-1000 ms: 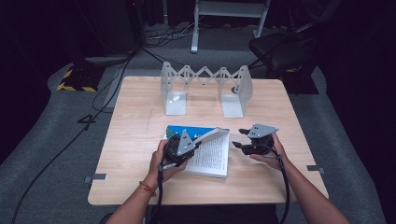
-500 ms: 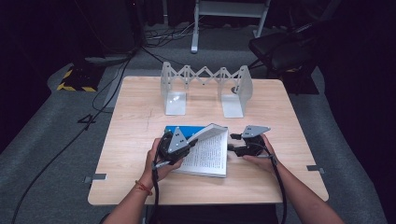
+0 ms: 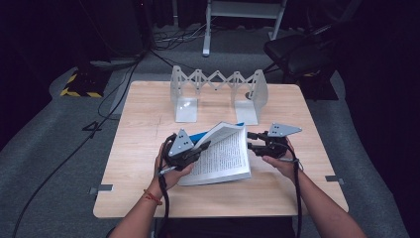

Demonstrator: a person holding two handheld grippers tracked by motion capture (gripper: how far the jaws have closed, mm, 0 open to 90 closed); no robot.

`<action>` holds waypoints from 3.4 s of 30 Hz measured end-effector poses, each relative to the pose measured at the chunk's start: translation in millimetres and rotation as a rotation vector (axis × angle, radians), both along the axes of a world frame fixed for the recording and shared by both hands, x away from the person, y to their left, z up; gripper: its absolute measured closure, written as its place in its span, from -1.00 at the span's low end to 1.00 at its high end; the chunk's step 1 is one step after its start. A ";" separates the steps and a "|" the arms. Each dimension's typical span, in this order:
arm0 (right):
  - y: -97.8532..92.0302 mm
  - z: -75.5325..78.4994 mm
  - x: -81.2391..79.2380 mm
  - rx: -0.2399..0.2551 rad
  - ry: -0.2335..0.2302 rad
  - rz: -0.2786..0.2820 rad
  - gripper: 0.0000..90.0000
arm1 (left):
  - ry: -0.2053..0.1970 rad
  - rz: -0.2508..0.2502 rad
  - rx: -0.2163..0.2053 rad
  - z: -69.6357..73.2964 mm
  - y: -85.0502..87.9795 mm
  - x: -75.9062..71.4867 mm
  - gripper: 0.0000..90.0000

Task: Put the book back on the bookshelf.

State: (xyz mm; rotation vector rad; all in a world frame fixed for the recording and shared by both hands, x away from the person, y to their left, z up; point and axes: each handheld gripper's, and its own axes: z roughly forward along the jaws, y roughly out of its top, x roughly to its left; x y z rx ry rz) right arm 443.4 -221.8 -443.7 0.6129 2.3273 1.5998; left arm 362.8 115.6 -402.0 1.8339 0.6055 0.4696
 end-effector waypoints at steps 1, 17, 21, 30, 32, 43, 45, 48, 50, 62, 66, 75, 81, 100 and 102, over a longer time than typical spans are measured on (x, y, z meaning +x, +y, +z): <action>-0.4 4.8 -1.5 0.019 -0.002 0.004 0.22 | -0.002 -0.001 -0.003 0.3 0.5 -0.2 0.82; 20.7 38.8 -13.4 0.064 -0.091 0.021 0.31 | -0.009 -0.011 0.073 -11.6 -3.1 -23.8 0.77; 27.2 44.1 -15.7 0.068 -0.104 0.040 0.31 | 0.001 -0.001 0.044 -14.7 8.9 -28.6 0.74; 47.9 50.1 -23.3 0.060 -0.063 0.156 0.22 | 0.029 -0.022 0.105 -35.8 24.5 -31.7 0.44; 51.3 49.2 -24.6 0.047 -0.064 0.169 0.20 | 0.057 -0.030 0.059 -39.7 30.6 -28.7 0.45; 49.1 51.3 -17.3 0.048 -0.046 0.165 0.21 | 0.066 -0.095 0.014 -37.9 29.0 -7.2 0.69; 43.5 52.9 -15.1 0.054 -0.048 0.159 0.21 | 0.066 -0.108 0.015 -36.9 23.3 -3.2 0.71; 33.8 56.2 -13.4 0.066 -0.059 0.146 0.21 | 0.063 -0.138 0.005 -34.7 9.7 4.6 0.72; 25.8 59.5 -14.3 0.068 -0.073 0.125 0.21 | 0.058 -0.154 0.008 -33.6 -1.1 8.4 0.72; -20.9 71.8 -27.7 0.057 -0.111 0.063 0.31 | 0.069 -0.229 -0.060 -36.1 -49.1 18.5 0.70; -14.3 70.7 -31.4 0.052 -0.119 0.074 0.29 | 0.065 -0.201 -0.037 -33.7 -44.0 14.9 0.65; 27.6 47.4 -47.2 -0.028 -0.129 0.140 0.19 | 0.038 -0.155 0.060 -27.6 -23.2 3.1 0.50; 35.9 38.9 -52.3 -0.047 -0.131 0.149 0.13 | 0.022 -0.147 0.114 -24.3 -20.9 -7.2 0.31; 40.7 38.5 -56.2 -0.051 -0.142 0.144 0.08 | 0.047 -0.134 0.167 -30.5 -37.9 -38.0 -0.49; 42.4 38.4 -57.4 -0.058 -0.147 0.140 0.08 | 0.042 -0.129 0.174 -30.7 -42.1 -40.2 -0.53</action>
